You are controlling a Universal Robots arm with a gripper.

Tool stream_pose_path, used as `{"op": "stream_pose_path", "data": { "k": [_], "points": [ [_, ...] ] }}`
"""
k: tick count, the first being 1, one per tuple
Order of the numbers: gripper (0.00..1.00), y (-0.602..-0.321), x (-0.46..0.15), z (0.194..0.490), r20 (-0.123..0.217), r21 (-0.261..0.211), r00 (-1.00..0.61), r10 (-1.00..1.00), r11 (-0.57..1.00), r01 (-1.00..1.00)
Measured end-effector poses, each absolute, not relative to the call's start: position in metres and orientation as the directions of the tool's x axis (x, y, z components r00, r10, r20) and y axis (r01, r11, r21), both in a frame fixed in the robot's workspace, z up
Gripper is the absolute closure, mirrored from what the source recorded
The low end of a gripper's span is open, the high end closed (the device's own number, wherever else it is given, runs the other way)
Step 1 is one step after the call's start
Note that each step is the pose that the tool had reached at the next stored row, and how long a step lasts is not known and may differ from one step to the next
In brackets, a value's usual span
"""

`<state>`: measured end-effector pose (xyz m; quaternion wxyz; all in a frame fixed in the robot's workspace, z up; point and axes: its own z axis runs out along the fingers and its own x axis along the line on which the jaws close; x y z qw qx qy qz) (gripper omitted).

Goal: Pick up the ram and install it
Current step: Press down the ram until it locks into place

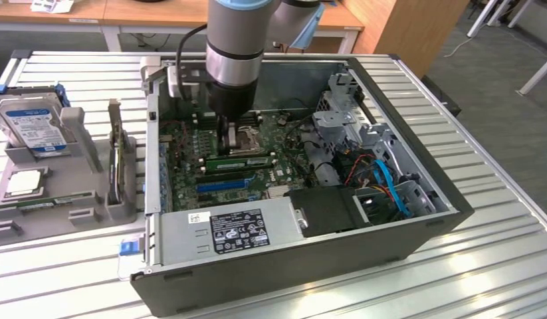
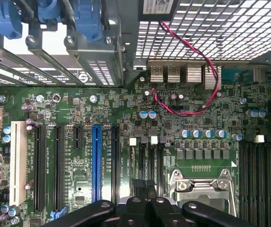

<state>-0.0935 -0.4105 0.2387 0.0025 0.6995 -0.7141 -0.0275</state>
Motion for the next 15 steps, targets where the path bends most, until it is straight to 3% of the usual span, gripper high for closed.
{"op": "stream_pose_path", "data": {
  "k": [15],
  "points": [
    [0.9, -0.4109, -0.0935, 0.2288, -0.035, 0.043, -0.021, -0.999, 0.02, -0.999]
  ]
}}
